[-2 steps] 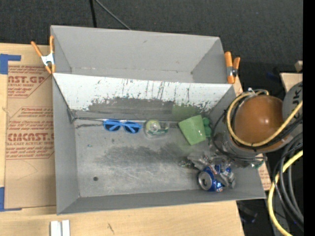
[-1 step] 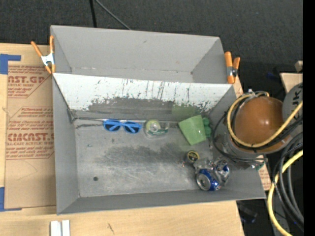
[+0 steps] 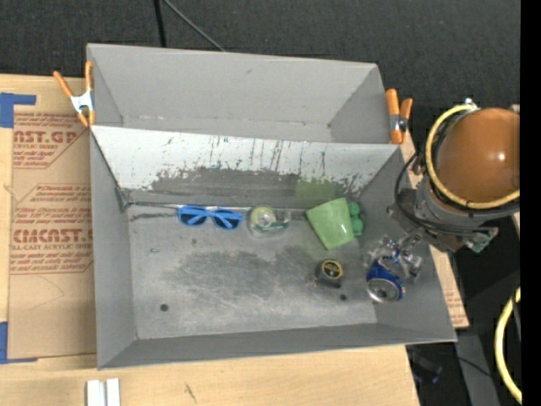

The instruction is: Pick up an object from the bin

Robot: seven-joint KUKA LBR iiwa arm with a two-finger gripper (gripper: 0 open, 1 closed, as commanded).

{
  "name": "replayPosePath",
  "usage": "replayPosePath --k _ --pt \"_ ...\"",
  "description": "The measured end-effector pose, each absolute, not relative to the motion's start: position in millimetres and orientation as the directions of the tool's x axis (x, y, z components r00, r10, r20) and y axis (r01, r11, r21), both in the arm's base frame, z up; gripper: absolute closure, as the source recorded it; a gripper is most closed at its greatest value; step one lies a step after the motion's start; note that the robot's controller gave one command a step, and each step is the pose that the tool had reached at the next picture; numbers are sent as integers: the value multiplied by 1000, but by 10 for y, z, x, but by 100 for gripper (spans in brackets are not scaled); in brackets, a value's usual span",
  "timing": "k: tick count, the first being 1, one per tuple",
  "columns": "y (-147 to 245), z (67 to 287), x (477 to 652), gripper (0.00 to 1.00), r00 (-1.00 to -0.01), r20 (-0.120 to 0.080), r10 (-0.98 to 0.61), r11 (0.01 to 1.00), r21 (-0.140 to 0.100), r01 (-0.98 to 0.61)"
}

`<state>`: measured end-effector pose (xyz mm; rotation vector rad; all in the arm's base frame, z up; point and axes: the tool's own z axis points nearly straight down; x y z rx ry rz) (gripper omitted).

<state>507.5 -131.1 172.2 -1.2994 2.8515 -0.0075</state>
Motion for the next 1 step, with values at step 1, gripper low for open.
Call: replayPosePath --k 1 --pt "-1468 2783 5159 100 -605 -5 -796 605 -10 -796"
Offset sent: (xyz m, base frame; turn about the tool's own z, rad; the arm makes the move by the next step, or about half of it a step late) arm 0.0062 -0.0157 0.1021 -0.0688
